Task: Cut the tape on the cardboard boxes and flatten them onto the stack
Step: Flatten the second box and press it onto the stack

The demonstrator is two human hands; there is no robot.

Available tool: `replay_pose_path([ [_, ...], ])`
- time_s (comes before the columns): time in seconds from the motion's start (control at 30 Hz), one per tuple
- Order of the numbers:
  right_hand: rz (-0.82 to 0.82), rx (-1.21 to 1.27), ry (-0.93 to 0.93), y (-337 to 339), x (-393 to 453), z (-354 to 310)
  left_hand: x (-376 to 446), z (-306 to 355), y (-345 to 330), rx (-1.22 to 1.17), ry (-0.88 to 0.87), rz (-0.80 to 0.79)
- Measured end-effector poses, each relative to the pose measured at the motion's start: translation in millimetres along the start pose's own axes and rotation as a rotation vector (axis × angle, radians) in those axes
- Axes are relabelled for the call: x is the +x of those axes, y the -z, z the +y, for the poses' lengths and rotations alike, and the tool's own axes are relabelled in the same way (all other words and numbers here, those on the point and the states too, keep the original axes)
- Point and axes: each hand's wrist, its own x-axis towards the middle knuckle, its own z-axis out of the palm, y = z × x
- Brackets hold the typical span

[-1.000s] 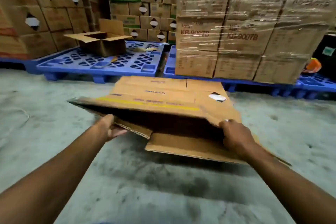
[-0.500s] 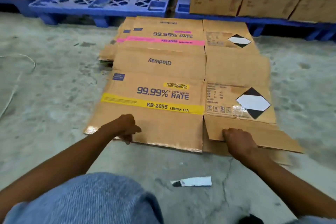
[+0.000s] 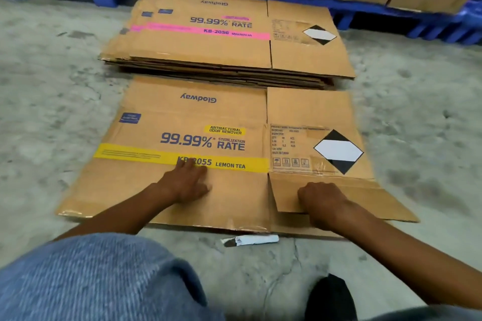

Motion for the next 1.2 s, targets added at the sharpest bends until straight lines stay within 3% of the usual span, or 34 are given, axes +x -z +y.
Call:
replay_pose_path([
  [0.13, -0.130, 0.217, 0.038, 3, 18, 9, 6, 0, 7, 0.077, -0.024, 0.134],
  [0.3, 0.151, 0.415, 0.010, 12, 76, 22, 29, -3, 10, 0.101, -0.027, 0.166],
  [0.6, 0.370, 0.398, 0.053, -39, 156, 8, 81, -24, -19, 0.045, 0.037, 0.428],
  [0.83, 0.400, 0.359, 0.022, -47, 164, 6, 85, -25, -23, 0.076, 0.036, 0.449],
  [0.97, 0.396, 0.406, 0.085, -24, 164, 1, 82, -33, -17, 0.057, 0.012, 0.370],
  [1.2, 0.454, 0.338, 0.350, 44, 204, -84, 62, -135, 4, -0.012, 0.307, 0.389],
])
